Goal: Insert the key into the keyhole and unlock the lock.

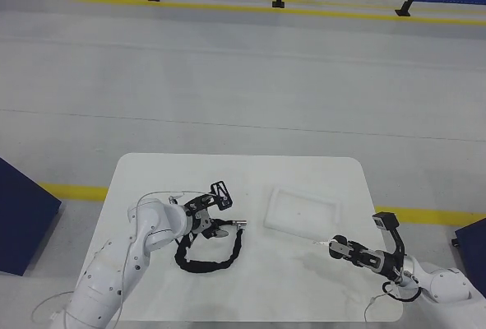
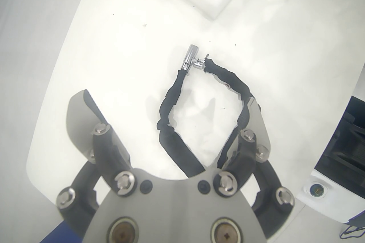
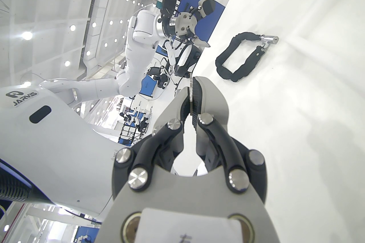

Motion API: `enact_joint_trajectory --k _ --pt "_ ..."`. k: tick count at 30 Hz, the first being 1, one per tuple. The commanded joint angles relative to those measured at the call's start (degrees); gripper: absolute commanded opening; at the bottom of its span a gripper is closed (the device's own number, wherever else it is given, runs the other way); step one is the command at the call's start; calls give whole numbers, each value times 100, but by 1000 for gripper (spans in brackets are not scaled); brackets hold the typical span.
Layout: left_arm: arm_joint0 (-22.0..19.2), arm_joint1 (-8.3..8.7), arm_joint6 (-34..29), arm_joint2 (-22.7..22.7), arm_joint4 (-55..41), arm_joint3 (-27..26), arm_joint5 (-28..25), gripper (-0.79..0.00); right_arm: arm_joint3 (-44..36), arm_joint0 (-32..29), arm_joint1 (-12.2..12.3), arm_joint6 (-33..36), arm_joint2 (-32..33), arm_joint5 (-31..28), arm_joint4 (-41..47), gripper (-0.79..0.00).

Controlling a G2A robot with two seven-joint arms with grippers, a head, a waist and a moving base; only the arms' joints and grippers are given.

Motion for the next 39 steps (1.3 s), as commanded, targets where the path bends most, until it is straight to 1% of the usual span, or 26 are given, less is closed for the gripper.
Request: enact_joint_trajectory --k 1,5,7,10,11,13,16,19,23,28,35,37,38,39 --pt "0 0 0 0 0 0 0 0 0 0 0 0 0 0 0 -785" --pt "19 3 58 0 34 6 21 0 0 0 0 0 0 0 0 -785" --pt "-60 10 55 -4 159 80 0 0 0 0 0 0 0 0 0 -785" --pt "-397 -32 -275 102 -117 469 -270 0 0 0 0 0 0 0 0 -785" --pt "-561 -61 -459 210 -164 610 -386 0 0 0 0 0 0 0 0 -785" --pt "-865 -138 -613 404 -309 955 -412 0 0 0 0 0 0 0 0 -785" --pt "-1370 -308 -804 797 -584 1628 -508 0 0 0 0 0 0 0 0 -785" --pt "-1818 -535 -926 1300 -639 2328 -463 0 0 0 0 0 0 0 0 -785" --pt "-2211 -878 -922 1902 -768 3086 -370 0 0 0 0 0 0 0 0 -785" --pt "-2438 -1231 -810 2429 -732 3721 -248 0 0 0 0 0 0 0 0 -785" --pt "-2579 -1588 -616 2851 -540 4328 -23 0 0 0 0 0 0 0 0 -785" --pt "-2621 -1667 -571 2923 -482 4462 31 -129 0 0 0 0 0 0 0 -785" --pt "-2642 -1703 -541 2948 -470 4526 42 -234 0 0 0 0 0 0 0 -785" --pt "-2662 -1736 -513 2970 -461 4590 45 -271 0 0 0 0 0 0 0 -785"
